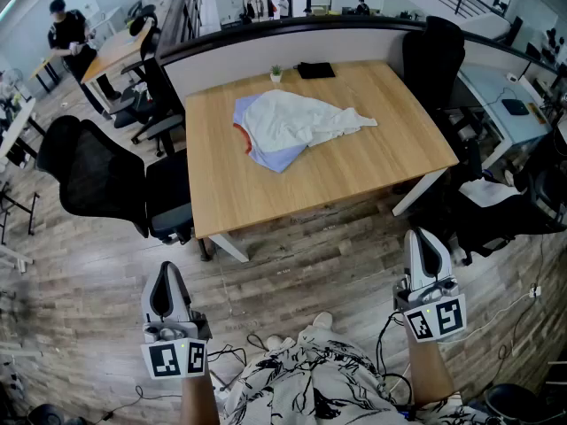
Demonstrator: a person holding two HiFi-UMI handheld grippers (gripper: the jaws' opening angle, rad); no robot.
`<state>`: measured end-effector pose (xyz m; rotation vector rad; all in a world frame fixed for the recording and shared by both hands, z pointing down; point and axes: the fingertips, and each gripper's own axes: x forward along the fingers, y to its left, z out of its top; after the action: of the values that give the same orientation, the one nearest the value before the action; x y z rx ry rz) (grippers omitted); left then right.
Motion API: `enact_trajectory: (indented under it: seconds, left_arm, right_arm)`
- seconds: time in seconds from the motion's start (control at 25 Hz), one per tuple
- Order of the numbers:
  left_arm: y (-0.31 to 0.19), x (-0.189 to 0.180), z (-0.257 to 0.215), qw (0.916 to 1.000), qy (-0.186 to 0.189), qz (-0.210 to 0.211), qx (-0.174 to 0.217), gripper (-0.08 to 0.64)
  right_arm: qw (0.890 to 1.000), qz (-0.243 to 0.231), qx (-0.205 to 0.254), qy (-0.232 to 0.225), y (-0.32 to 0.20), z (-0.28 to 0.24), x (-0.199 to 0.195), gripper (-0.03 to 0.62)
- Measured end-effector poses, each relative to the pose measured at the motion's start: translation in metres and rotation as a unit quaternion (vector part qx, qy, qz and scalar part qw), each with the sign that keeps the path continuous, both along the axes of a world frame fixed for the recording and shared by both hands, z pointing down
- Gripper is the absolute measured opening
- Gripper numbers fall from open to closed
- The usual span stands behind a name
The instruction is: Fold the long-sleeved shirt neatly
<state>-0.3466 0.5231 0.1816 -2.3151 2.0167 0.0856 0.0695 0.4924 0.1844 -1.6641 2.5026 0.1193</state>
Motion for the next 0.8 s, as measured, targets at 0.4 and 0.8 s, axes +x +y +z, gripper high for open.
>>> enact_trajectory:
  seconds: [0.4, 0.8]
  left_arm:
    - [-0.0007, 0.0001, -0.0003, 1.0000, 0.005, 0.000, 0.000, 0.000]
    - [0.0015, 0.0061, -0.0014, 0.9999, -0.013, -0.002, 0.005, 0.002]
  right_arm:
    - [1.000, -0.003, -0.003, 0.001, -0.0023, -0.0009, -0.0027, -0.005]
    - [1.000, -0.019, 0.014, -0.020, 0.0013, -0.0045, -0.0037, -0.005]
